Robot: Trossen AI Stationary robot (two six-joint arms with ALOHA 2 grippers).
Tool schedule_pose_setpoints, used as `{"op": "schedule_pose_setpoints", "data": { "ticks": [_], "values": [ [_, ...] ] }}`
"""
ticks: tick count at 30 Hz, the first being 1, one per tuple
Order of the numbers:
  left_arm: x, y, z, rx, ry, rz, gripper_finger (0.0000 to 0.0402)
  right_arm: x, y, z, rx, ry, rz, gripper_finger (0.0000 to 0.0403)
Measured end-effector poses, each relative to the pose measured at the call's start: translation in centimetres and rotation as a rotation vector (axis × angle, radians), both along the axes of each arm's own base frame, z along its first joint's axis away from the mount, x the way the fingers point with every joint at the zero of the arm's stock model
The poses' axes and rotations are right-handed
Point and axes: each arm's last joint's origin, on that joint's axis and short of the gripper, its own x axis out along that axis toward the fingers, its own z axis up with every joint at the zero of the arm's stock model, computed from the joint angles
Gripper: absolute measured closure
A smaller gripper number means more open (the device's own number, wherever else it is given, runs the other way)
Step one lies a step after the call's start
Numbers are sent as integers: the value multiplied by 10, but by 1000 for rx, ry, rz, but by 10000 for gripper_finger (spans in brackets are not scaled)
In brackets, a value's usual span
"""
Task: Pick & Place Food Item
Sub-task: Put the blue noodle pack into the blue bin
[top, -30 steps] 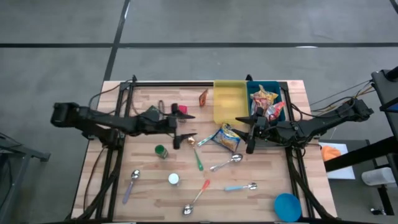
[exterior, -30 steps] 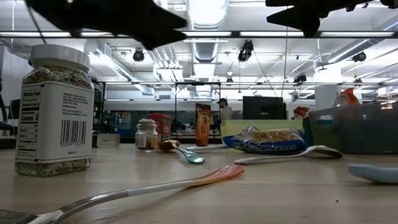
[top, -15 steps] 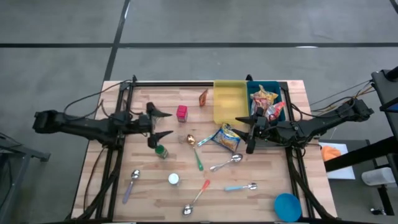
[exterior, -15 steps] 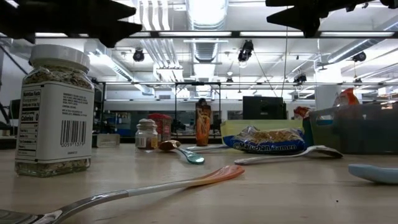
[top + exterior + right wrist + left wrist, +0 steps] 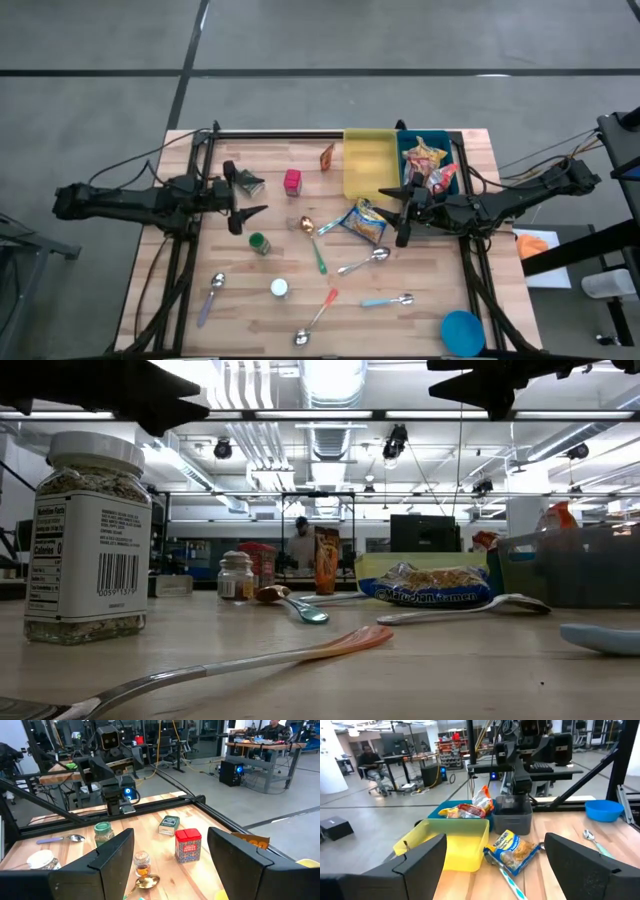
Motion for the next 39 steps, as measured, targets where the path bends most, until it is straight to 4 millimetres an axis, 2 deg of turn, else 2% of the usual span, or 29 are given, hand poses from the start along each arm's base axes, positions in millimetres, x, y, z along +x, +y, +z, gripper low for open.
{"op": "schedule_pose_setpoints", "data": {
  "ticks": [8,39],
  "values": [
    [-12,0,-5,28,-39,-14,61,0,0,0,0,0,0,151],
    [-12,-1,-11,-2,-21,-16,62,0,0,0,0,0,0,151]
  ]
}}
